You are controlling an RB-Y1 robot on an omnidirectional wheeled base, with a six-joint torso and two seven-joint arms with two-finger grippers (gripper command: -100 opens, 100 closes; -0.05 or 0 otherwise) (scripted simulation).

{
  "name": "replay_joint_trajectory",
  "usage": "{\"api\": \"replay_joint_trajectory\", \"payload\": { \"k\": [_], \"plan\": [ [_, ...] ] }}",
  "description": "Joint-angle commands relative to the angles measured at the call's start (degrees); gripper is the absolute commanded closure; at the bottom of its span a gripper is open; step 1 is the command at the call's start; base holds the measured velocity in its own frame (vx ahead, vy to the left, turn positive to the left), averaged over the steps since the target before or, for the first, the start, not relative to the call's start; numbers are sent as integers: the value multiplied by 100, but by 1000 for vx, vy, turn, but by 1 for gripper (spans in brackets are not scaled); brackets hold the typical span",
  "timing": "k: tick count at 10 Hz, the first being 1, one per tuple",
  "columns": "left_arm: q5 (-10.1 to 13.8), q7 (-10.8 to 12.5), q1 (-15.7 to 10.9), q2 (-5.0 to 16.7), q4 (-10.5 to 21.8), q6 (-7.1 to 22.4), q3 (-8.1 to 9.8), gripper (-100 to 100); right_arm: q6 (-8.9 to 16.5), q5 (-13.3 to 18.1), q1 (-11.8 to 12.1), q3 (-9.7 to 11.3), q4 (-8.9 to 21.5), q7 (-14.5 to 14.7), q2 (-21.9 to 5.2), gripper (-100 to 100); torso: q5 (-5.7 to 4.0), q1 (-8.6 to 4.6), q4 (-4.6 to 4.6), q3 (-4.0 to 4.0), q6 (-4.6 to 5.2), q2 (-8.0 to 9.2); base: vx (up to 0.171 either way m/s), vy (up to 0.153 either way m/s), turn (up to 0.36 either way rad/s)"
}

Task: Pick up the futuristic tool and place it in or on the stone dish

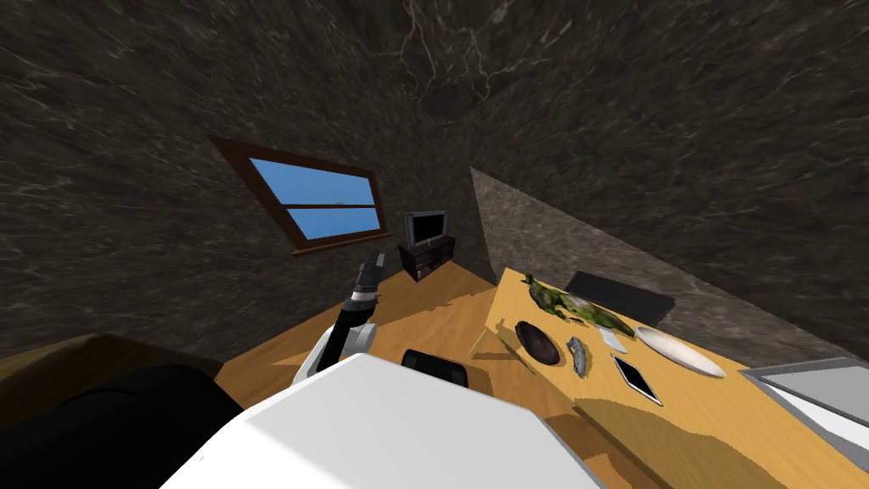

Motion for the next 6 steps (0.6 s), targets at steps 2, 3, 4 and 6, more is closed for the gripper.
{"api": "replay_joint_trajectory", "payload": {
  "k": [2,3,4,6],
  "plan": [
    [0,0,-1,0,0,0,0,0,181,-226,-143,239,647,-33,-328,-100,0,-1,0,-1,-3,-1,18,0,220],
    [0,0,-1,0,0,0,0,0,181,-226,-143,239,717,-33,-328,-100,0,-2,0,-1,-4,-3,18,-7,104],
    [0,0,0,0,0,0,0,0,181,-226,-143,239,717,-33,-328,-100,0,-3,-1,-1,1,-1,8,-6,-23],
    [0,0,-1,0,0,0,0,0,352,-454,-308,421,1163,-110,-648,-100,0,-2,1,0,-4,0,14,-8,225]
  ]
}}
